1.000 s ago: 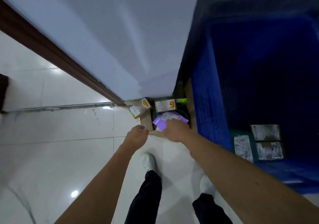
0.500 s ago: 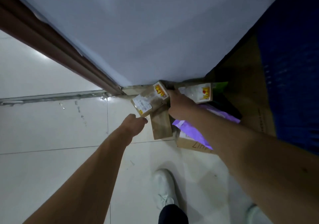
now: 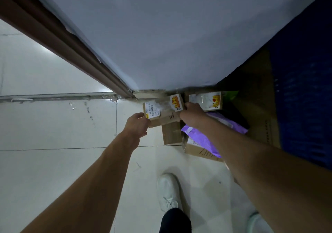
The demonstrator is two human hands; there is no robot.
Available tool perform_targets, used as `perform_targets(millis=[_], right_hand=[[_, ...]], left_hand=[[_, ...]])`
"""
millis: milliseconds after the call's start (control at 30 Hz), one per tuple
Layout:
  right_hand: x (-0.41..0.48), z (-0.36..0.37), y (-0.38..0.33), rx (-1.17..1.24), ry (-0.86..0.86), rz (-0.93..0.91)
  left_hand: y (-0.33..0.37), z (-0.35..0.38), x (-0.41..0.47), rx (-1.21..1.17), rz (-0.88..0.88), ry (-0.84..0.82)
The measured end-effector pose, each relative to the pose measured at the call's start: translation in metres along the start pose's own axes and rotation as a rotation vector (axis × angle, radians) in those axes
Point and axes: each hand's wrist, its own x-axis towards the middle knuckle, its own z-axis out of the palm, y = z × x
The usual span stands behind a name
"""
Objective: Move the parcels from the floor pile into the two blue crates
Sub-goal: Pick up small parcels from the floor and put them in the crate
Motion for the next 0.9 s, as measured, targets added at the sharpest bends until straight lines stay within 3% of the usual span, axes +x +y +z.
perform_targets(millis=[167,567,900], right_hand=[[-0.089,-0.048,-0.015,0.156,0.031,-0.002],[-0.341,-0.22,-0.011,0.273,0.049,-0.202],[-0.538,-0.353,0.057,0.239,0.202,-0.337]], left_hand=[[0.031,-0.005,-0.085,0.023,0.011,0.044],[0.126,0.001,-0.351,-0.094,0.218,0.167],[0.134,0.083,-0.581,-0.197,0.418,0.083]])
